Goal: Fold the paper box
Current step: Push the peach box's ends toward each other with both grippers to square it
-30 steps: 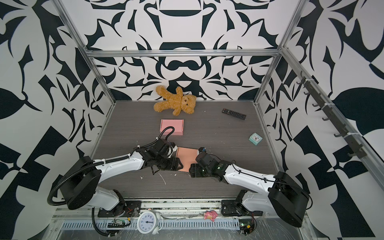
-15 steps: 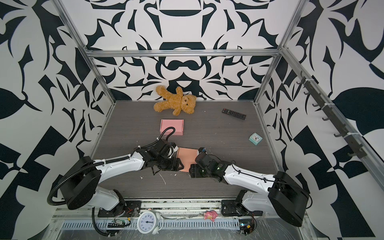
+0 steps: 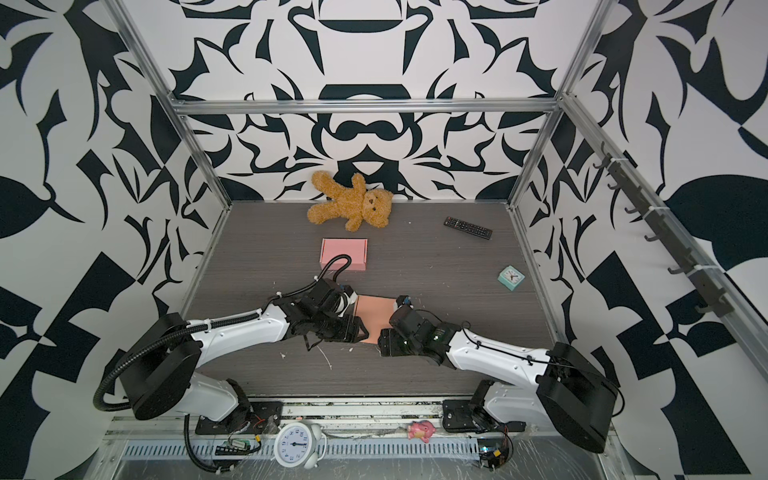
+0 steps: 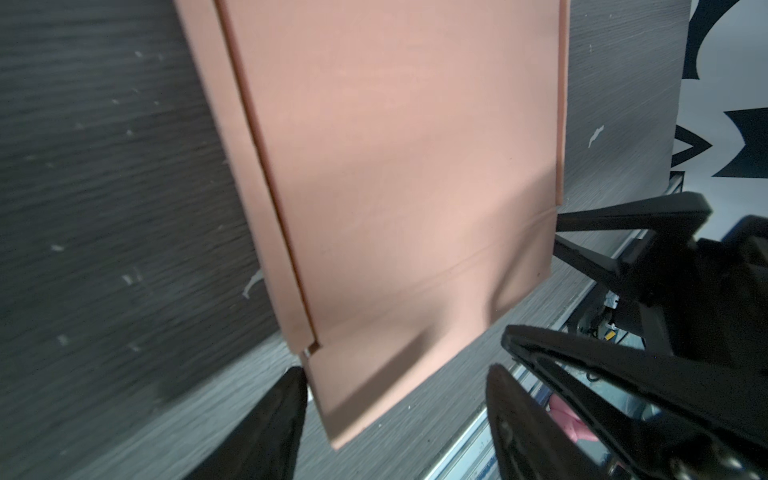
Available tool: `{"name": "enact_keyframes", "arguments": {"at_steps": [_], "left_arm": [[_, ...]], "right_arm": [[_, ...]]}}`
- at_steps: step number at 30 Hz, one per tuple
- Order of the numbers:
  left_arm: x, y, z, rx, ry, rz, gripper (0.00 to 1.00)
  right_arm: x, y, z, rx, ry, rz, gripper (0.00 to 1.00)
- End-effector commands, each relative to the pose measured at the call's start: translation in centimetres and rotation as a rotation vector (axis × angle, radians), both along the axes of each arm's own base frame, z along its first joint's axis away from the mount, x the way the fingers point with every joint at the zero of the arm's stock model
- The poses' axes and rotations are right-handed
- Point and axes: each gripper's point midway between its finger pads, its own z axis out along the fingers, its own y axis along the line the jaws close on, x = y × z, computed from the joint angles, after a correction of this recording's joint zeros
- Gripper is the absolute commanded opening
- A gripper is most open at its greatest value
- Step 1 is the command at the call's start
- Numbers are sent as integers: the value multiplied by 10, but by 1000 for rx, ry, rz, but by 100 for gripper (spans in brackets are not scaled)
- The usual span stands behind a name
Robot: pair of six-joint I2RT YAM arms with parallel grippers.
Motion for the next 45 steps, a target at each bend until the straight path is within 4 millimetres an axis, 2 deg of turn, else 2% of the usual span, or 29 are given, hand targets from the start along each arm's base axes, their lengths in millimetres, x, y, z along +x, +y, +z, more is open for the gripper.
{"name": "enact_keyframes", "arguments": {"at_steps": [1,19,29,35,45], "left_arm": [[-5,1,-1,-6,4,0,71],[-3,-1,-9,4,15,6,67],[2,1,-17,42,0,11,61],[7,-1,-14,48,-12,6,55],[12,0,-21,78,-24,19,49]], "right_arm": [[6,4,9,2,-29,-17,79],[11,3,7,-44,-47,-18,77],[12,-1,5,-57,-53,-38,77],[15,-2,4,-67,-66,-45,76],[20,-12,2,-103,-98,-74,76]]}}
